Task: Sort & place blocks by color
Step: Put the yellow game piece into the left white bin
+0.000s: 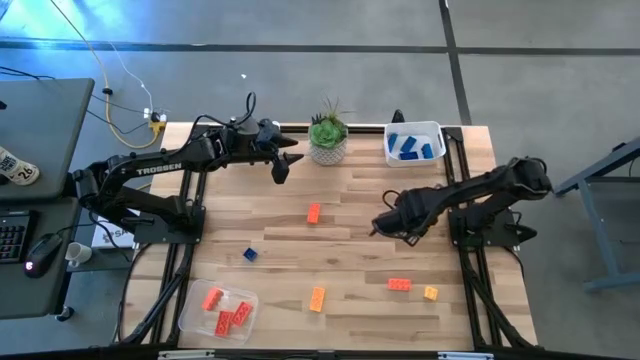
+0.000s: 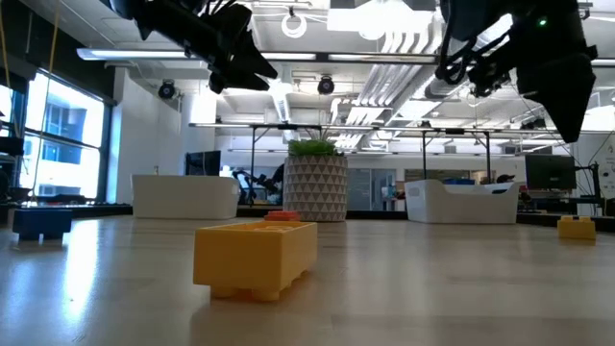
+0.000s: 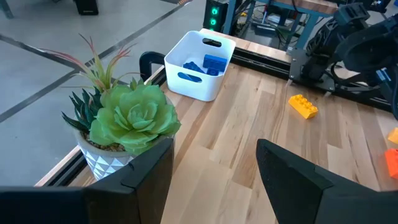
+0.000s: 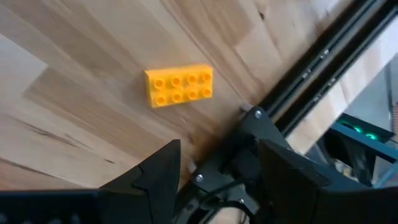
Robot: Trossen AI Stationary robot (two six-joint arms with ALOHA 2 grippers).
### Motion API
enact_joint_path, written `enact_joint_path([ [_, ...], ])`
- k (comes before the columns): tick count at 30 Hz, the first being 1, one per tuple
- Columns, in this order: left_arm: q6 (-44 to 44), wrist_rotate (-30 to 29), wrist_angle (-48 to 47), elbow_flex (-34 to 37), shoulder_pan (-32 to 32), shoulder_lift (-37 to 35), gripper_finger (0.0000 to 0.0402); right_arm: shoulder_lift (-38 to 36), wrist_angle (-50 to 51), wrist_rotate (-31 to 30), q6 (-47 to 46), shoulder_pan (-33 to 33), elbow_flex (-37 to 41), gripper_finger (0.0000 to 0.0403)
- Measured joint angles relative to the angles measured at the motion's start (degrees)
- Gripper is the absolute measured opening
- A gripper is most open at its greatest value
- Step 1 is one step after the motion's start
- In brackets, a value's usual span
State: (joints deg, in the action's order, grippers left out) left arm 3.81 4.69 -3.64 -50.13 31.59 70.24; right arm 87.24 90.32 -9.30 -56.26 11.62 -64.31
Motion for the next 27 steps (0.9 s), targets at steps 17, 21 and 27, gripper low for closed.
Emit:
enact_joint_path([
  [17,-1.62,0.00,0.28,0.00,0.00,0.00,0.0216,-20.72,-9.07,9.71,-27.07,4.13,15.13,0.0202],
  [21,-1.55,0.00,0.33,0.00,0.00,0.00,0.0216,-24.87,-12.84,7.16,-45.85,3.62,17.58,0.0202],
  [27,-1.51,0.00,0.35,0.00,-0.02,0.00,0.0216,-26.10,-15.89,0.90,-66.63,3.65,19.02,0.0202],
])
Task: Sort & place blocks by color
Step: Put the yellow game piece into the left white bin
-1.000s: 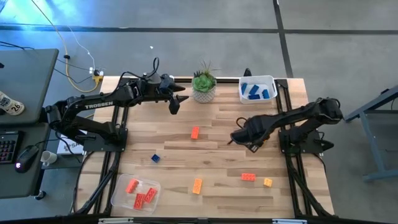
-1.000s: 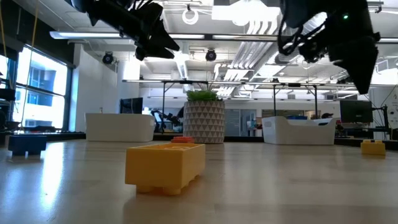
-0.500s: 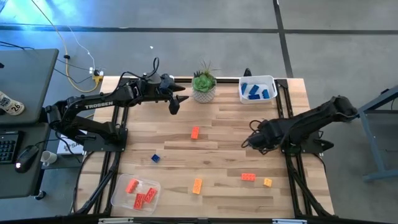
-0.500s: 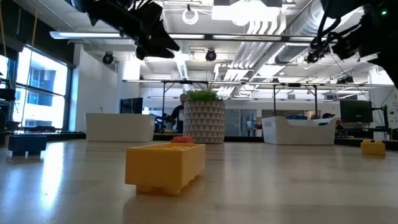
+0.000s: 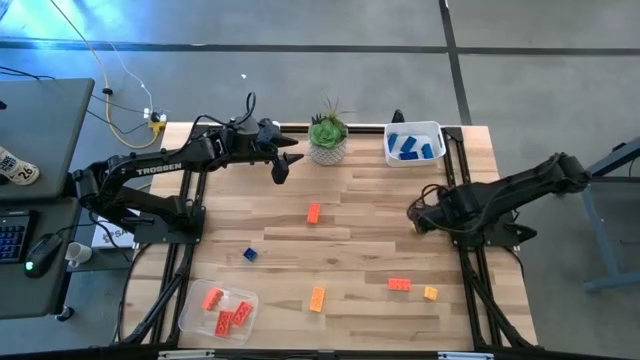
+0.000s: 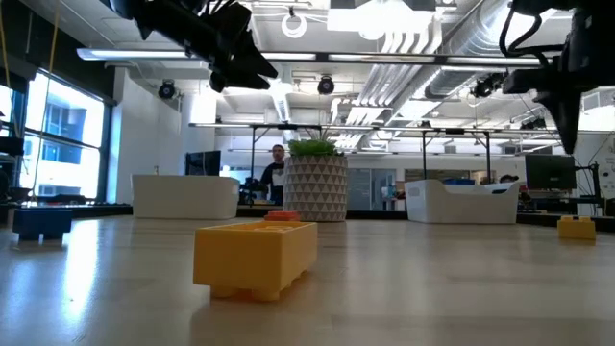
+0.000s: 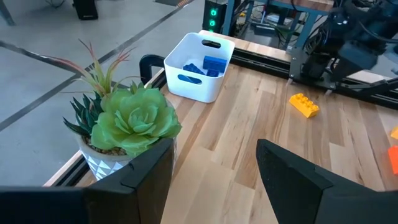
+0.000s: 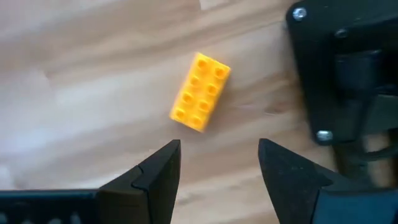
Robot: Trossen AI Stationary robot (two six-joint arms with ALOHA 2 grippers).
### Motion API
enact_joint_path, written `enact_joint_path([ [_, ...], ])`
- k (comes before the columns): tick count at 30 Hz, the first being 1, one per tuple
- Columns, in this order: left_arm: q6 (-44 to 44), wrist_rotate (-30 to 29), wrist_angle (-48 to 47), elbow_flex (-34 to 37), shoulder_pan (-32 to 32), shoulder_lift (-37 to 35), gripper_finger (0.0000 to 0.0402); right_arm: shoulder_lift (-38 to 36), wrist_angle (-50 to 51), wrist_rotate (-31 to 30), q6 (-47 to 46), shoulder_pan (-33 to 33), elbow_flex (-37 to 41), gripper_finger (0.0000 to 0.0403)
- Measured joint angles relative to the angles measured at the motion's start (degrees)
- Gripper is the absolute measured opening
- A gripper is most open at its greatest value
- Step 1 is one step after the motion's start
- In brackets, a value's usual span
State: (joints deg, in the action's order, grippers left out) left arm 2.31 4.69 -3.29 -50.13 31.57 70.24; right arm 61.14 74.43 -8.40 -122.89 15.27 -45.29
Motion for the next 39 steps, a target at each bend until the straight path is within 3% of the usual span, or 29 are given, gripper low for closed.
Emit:
enact_joint_path([
  [7,0.41,0.00,0.00,0.00,0.00,0.00,0.0216,1.18,-7.17,-2.36,-7.46,-1.01,3.93,0.0202],
  [26,0.46,0.00,-0.02,0.00,0.00,-0.01,0.0216,10.99,-12.19,-1.93,-7.67,-7.00,6.20,0.0202],
  [39,0.46,0.00,-0.04,0.00,0.00,-0.02,0.0216,20.00,-17.21,0.91,-7.82,-7.06,6.20,0.0202],
])
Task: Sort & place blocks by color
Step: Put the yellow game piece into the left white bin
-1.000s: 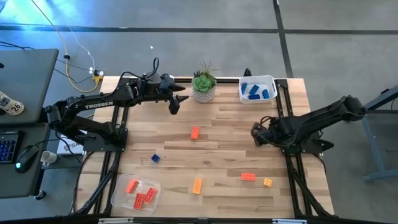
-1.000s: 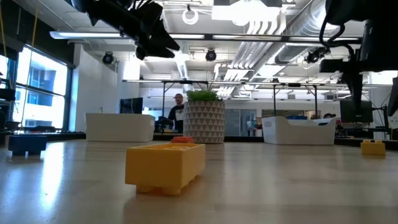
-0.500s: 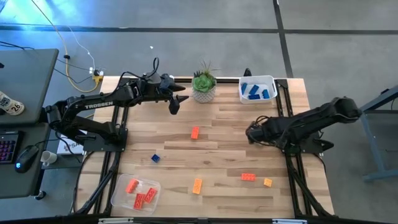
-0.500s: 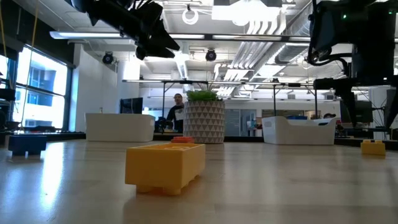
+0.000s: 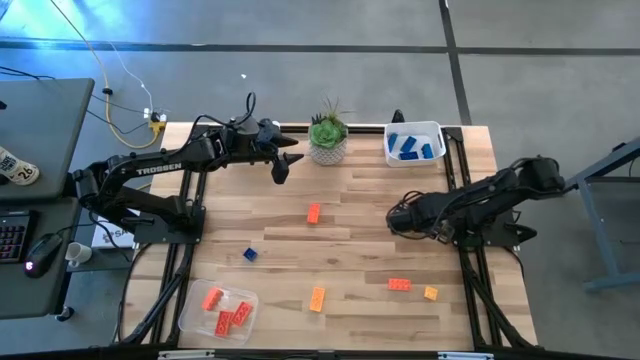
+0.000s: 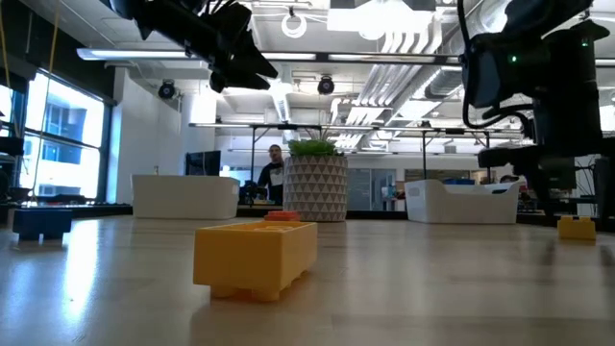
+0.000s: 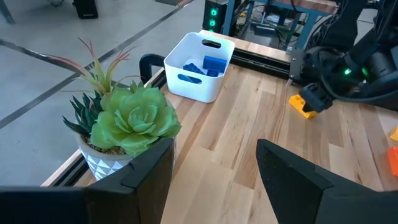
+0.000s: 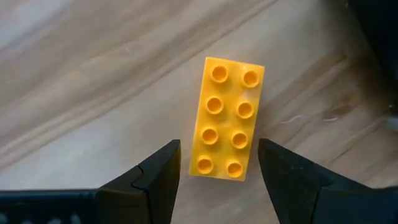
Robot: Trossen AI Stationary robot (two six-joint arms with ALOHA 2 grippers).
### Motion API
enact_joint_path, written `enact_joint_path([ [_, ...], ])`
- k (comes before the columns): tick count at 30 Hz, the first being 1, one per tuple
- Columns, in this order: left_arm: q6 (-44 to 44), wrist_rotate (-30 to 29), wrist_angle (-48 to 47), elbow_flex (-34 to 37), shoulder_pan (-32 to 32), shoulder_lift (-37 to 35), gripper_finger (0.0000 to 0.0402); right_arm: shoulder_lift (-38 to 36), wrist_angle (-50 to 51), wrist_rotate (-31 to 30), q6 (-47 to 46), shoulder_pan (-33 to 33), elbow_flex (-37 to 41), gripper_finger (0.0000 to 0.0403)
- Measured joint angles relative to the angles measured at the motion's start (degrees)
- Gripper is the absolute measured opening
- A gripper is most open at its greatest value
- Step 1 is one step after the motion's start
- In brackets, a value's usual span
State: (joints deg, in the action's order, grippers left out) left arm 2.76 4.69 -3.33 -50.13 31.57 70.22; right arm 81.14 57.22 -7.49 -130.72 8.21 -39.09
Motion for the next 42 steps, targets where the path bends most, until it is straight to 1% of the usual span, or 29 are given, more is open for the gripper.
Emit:
enact_joint_path([
  [4,0.00,0.00,0.00,0.00,0.00,0.02,0.0216,2.72,-1.05,0.57,-0.02,0.00,0.00,0.0200],
  [7,-0.01,0.00,0.00,0.00,0.00,0.01,0.0216,4.14,-1.53,0.60,0.00,0.00,0.00,0.0187],
  [14,-0.02,0.00,-0.02,0.00,-0.01,0.01,0.0216,5.60,-0.96,0.47,0.87,0.00,-0.15,0.0115],
  [20,-0.01,0.00,-0.03,0.00,0.00,0.01,0.0216,5.76,-1.23,0.43,5.17,0.02,-0.29,0.0112],
  [25,0.11,0.00,-0.08,0.00,0.00,0.02,0.0216,5.86,-3.14,-0.80,13.31,0.02,-3.22,0.0112],
  [28,2.30,0.01,-0.09,0.00,0.00,0.02,0.0216,5.86,-4.08,-2.92,18.86,0.02,-5.42,0.0112],
  [34,12.00,0.15,-0.09,0.00,-0.03,0.01,0.0216,5.86,-7.12,-8.19,31.58,0.02,-10.36,0.0112],
  [37,17.63,0.24,-0.09,0.00,-0.09,0.02,0.0216,5.86,-8.38,-11.90,38.55,0.02,-12.72,0.0112],
  [42,28.52,0.24,-0.09,0.00,-0.09,0.01,0.0216,5.84,-8.74,-16.32,53.80,-0.92,-17.04,0.0112],
])
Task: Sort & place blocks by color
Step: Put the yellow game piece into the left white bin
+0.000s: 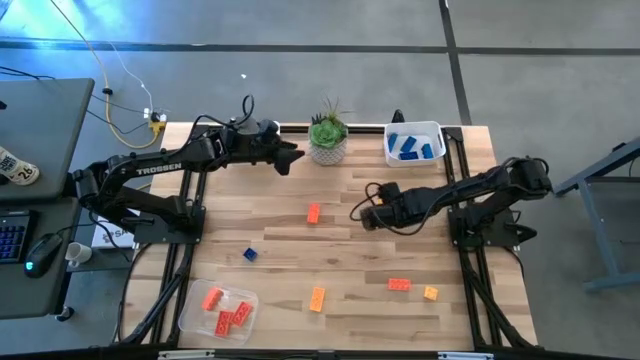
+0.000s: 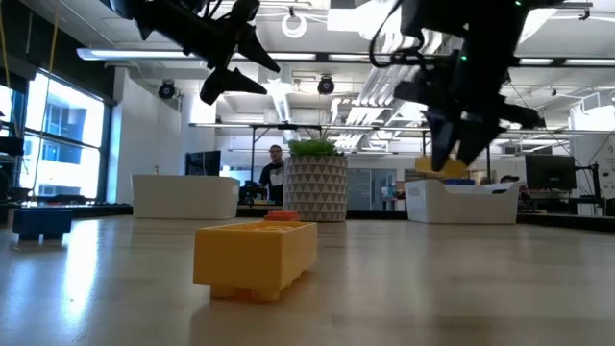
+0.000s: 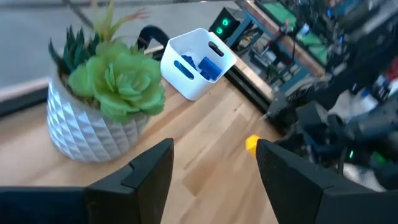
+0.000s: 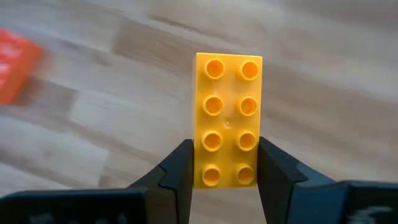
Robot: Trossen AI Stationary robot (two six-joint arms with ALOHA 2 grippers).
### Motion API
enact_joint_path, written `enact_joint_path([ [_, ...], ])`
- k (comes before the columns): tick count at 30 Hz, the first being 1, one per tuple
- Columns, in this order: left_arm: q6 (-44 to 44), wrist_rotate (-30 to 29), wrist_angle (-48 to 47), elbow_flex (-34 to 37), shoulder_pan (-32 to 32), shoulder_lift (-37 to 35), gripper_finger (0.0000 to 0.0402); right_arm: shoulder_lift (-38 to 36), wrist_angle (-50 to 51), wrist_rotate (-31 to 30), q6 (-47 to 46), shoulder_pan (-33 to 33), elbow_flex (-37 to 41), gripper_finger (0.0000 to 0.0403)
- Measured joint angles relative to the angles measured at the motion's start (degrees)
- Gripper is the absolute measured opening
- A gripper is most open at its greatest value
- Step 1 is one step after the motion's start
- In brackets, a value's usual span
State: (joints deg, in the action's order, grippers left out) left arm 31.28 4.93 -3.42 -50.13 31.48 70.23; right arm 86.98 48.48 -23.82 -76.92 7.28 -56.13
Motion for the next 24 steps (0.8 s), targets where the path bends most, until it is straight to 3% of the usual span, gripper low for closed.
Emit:
enact_joint_path([
  [8,13.45,0.02,0.00,0.00,-0.25,0.01,0.0216,0.00,-3.24,-4.99,28.93,-3.60,-8.16,0.0112],
  [16,21.85,-0.02,0.01,0.00,-4.01,-0.01,0.0216,-0.04,-18.97,-4.70,59.39,-5.86,-11.68,0.0112],
  [24,26.70,-4.01,0.02,0.00,-10.10,0.01,0.0216,-0.04,-26.55,-2.67,72.65,-7.93,-11.68,0.0113],
])
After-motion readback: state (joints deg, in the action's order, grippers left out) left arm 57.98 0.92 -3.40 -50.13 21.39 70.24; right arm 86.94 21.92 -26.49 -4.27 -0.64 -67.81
